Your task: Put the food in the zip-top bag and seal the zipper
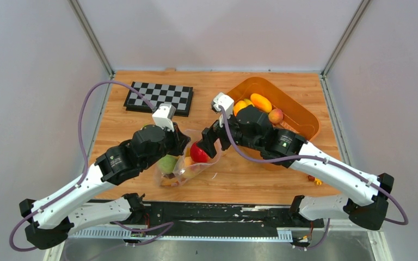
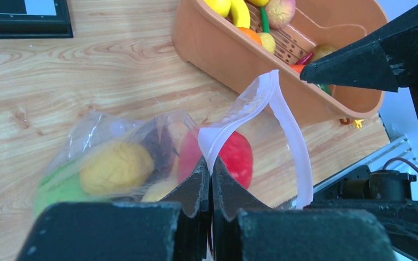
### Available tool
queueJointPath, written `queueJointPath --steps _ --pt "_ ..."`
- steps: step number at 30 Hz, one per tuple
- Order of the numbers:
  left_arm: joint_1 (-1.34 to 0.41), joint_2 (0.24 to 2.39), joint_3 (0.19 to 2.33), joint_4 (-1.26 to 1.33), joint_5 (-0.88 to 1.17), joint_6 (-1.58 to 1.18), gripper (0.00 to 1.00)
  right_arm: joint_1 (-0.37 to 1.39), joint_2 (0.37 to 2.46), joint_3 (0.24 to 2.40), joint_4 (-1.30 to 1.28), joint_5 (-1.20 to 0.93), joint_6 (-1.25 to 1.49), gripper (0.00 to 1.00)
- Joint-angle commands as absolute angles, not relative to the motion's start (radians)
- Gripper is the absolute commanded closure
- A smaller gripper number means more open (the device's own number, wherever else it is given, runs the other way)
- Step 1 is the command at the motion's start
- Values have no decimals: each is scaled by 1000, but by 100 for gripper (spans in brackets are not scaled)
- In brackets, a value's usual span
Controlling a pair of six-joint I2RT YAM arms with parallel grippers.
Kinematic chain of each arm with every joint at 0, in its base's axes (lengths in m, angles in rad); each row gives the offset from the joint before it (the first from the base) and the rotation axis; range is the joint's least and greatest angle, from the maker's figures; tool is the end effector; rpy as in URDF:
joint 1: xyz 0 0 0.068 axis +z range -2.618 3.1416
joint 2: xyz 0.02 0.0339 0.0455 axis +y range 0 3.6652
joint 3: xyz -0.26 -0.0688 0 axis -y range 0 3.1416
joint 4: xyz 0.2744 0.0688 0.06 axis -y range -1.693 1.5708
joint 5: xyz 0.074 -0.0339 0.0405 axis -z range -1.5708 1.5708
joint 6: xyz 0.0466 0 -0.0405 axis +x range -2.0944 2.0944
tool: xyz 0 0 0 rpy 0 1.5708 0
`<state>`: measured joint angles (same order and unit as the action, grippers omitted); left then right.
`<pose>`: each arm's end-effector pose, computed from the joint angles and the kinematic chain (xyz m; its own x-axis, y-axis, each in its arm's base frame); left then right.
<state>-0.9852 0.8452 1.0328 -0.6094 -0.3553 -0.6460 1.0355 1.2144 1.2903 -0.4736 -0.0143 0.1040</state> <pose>0.1314 -0.1687 0.3699 -0.5454 -0.1987 -0.8142 0.3476 0.8304 -0.4355 0.1573 0.2666 0.3911 -0.2865 -0.2796 -0.9164 -0.8416 0.5306 0.1012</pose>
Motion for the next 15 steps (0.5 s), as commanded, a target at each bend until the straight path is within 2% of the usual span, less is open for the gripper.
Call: queueJointPath --steps 1,5,9,15 --pt "-983 828 1044 -558 -365 -648 96 1040 1181 1299 -472 120 192 8" --pt "-983 825 1045 -565 -377 -646 96 1039 1148 1264 -583 268 304 19" --pt "-983 832 1044 -560 -372 -645 95 1039 1113 1176 -581 175 365 31" --pt "-983 840 1051 -553 -365 -644 95 1039 1145 1134 -560 75 434 57"
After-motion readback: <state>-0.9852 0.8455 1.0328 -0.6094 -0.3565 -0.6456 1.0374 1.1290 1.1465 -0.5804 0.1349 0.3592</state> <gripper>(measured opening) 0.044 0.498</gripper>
